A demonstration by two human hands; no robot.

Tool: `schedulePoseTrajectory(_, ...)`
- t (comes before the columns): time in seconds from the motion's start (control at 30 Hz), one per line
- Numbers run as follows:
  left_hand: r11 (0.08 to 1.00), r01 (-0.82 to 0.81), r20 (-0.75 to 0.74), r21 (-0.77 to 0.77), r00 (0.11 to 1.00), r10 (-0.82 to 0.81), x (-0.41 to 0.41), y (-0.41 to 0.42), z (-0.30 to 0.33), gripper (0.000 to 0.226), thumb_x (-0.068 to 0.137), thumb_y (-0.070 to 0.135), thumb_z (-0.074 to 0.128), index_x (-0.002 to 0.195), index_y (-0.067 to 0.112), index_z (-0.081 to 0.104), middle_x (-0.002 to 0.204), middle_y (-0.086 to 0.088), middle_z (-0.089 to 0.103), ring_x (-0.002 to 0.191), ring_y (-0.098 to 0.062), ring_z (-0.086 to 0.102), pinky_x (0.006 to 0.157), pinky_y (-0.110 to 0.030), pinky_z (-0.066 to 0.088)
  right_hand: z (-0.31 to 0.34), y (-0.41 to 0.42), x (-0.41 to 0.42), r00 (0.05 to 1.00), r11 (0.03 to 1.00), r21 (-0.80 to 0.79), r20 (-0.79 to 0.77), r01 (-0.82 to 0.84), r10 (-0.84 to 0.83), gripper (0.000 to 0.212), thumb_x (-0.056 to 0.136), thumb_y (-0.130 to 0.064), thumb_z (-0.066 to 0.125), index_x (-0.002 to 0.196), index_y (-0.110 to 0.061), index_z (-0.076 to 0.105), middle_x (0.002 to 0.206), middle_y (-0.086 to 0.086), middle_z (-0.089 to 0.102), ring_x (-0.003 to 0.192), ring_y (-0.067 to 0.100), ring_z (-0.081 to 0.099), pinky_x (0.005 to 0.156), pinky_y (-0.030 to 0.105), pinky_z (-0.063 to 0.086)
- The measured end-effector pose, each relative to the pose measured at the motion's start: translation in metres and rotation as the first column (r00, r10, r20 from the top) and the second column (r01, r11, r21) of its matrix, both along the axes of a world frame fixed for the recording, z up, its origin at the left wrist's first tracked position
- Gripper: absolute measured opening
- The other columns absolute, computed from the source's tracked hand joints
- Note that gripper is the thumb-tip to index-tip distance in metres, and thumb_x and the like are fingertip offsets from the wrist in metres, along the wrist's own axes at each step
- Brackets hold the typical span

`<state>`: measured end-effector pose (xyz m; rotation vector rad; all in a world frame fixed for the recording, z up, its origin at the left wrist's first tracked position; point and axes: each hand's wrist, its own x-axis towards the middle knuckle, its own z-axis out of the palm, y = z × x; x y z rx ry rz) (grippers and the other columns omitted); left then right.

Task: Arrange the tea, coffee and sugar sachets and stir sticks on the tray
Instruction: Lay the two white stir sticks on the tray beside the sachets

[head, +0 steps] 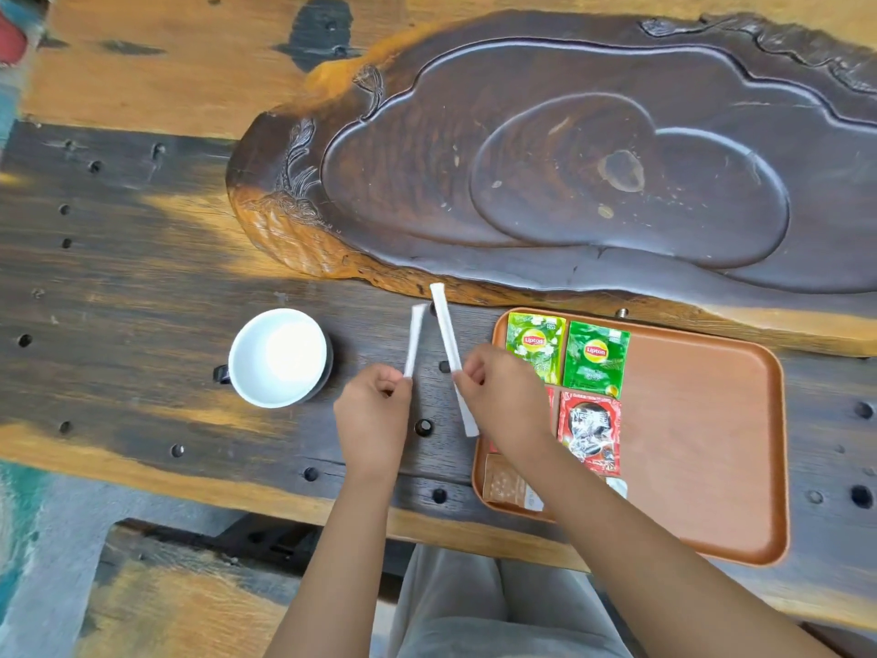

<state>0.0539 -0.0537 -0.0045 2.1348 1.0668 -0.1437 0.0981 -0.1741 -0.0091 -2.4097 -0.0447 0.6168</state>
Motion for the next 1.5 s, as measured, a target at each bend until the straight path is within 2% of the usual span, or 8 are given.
schedulePoseTrajectory(0.4,0.874,0.199,0.045,-0.444,0.979,-0.2,0.017,-0.104,0.026,0.02,0.082,0.008,0.061,0.068,0.023,0.059,0.07,0.0,0.066,0.062,-0.012,0.066,0.057,-0.027,0.055,0.021,-0.139,-0.025,0.935,0.935,0.043,-0.064,0.352,-0.349,0.015,0.084,-0.021,0.065,0.069,-0.016,0.063,0.061,-0.007,0.062,0.06,0.008,0.058,0.05,0.012,0.036)
schedulePoseTrajectory(0.77,0.784,0.419,-0.003,-0.458,0.881,-0.473,0.024,-0.2,0.002,0.029,0.078,-0.002,0.053,0.06,0.021,0.052,0.068,-0.006,0.063,0.064,-0.018,0.067,0.049,-0.017,0.047,-0.002,-0.229,-0.051,0.867,0.862,-0.171,-0.072,0.477,-0.494,0.01,0.086,-0.02,0.061,0.077,-0.017,0.062,0.077,-0.013,0.063,0.067,0.014,0.057,0.051,0.023,0.041)
schedulePoseTrajectory(0.93,0.764,0.488,-0.029,-0.421,0.835,-0.549,0.022,-0.213,-0.002,0.018,0.079,0.002,0.057,0.064,0.013,0.057,0.072,-0.011,0.067,0.068,-0.024,0.068,0.067,-0.039,0.056,-0.01,-0.241,-0.051,0.89,0.873,-0.24,-0.064,0.425,-0.451,0.012,0.084,-0.025,0.063,0.074,-0.022,0.058,0.073,-0.006,0.067,0.065,0.016,0.058,0.053,0.027,0.044)
schedulePoseTrajectory(1.1,0.534,0.841,0.034,0.088,0.534,-0.845,0.02,-0.204,0.011,0.005,0.082,0.007,0.059,0.086,0.007,0.056,0.09,-0.011,0.061,0.08,-0.025,0.06,0.06,-0.027,0.043,-0.009,-0.259,-0.057,0.928,0.91,-0.345,0.359,0.229,-0.098,0.021,0.075,-0.011,0.071,0.096,-0.01,0.068,0.091,0.006,0.07,0.082,0.028,0.061,0.065,0.036,0.05)
schedulePoseTrajectory(1.17,0.34,0.908,-0.001,0.243,0.351,-0.936,0.02,-0.2,0.006,0.039,0.073,0.009,0.071,0.111,0.007,0.059,0.115,-0.011,0.062,0.103,-0.027,0.061,0.079,-0.031,0.052,-0.012,-0.268,-0.059,0.924,0.926,-0.367,0.379,0.093,0.058,0.036,0.082,-0.019,0.059,0.117,-0.008,0.062,0.12,0.009,0.064,0.111,0.031,0.057,0.088,0.044,0.047)
schedulePoseTrajectory(1.23,0.15,0.964,-0.064,0.219,0.167,-0.984,0.02,-0.196,0.003,0.067,0.076,0.015,0.07,0.136,0.01,0.041,0.147,-0.012,0.036,0.136,-0.027,0.032,0.112,-0.037,0.014,-0.016,-0.274,-0.061,0.907,0.913,-0.404,0.361,-0.055,0.215,0.05,0.086,-0.031,0.046,0.13,-0.009,0.053,0.138,0.007,0.052,0.13,0.025,0.042,0.105,0.042,0.033)
schedulePoseTrajectory(1.3,0.055,0.988,-0.109,0.142,0.071,-0.991,0.02,-0.193,0.002,0.078,0.086,0.023,0.06,0.147,0.013,0.013,0.157,-0.007,0.002,0.144,-0.02,-0.003,0.104,-0.032,-0.021,-0.019,-0.278,-0.061,0.885,0.881,-0.433,0.311,-0.191,0.345,0.056,0.087,-0.038,0.04,0.137,-0.011,0.046,0.146,0.005,0.042,0.138,0.018,0.028,0.112,0.039,0.02)
schedulePoseTrajectory(1.5,-0.006,0.995,-0.198,0.095,0.013,-0.98,0.018,-0.193,-0.008,0.088,0.086,0.035,0.058,0.148,0.013,-0.001,0.157,-0.006,-0.013,0.142,-0.018,-0.017,0.109,-0.029,-0.017,-0.027,-0.281,-0.057,0.872,0.809,-0.47,0.148,-0.354,0.467,0.065,0.087,-0.046,0.037,0.143,-0.013,0.035,0.151,0.003,0.033,0.141,0.014,0.021,0.112,0.041,0.019)
